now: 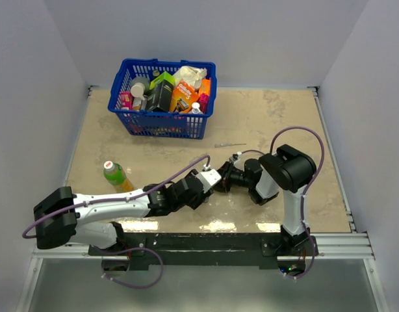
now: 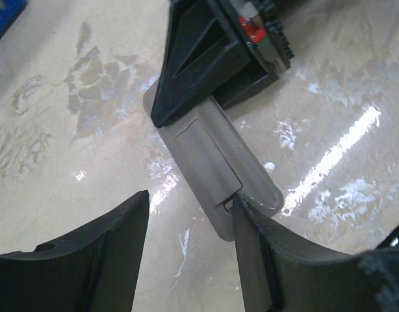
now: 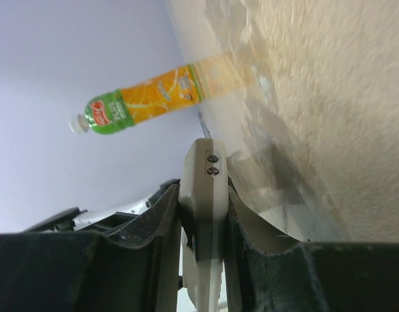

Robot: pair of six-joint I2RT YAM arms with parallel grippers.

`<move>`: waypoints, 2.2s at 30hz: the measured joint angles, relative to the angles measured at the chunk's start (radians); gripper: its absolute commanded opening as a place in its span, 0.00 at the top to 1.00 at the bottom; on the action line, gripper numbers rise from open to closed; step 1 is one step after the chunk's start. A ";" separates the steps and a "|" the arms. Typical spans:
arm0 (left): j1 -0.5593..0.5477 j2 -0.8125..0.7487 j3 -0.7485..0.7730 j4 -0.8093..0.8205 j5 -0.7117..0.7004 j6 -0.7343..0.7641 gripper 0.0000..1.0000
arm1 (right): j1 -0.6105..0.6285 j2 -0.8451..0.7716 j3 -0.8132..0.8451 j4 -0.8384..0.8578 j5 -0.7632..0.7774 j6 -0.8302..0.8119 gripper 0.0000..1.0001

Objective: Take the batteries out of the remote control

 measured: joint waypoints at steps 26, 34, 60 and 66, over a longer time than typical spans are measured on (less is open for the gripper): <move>0.132 0.065 0.021 -0.040 -0.115 -0.029 0.41 | -0.038 0.026 -0.073 0.103 0.021 -0.043 1.00; 0.150 0.069 0.049 -0.060 -0.154 -0.041 0.40 | -0.038 0.012 -0.084 0.089 0.018 -0.060 1.00; 0.177 -0.428 -0.009 -0.124 0.074 -0.280 0.30 | -0.021 -0.386 0.163 -0.832 0.001 -0.932 0.89; 0.179 -0.511 -0.089 -0.089 0.160 -0.208 0.30 | 0.016 -0.358 0.267 -0.960 -0.034 -1.052 0.78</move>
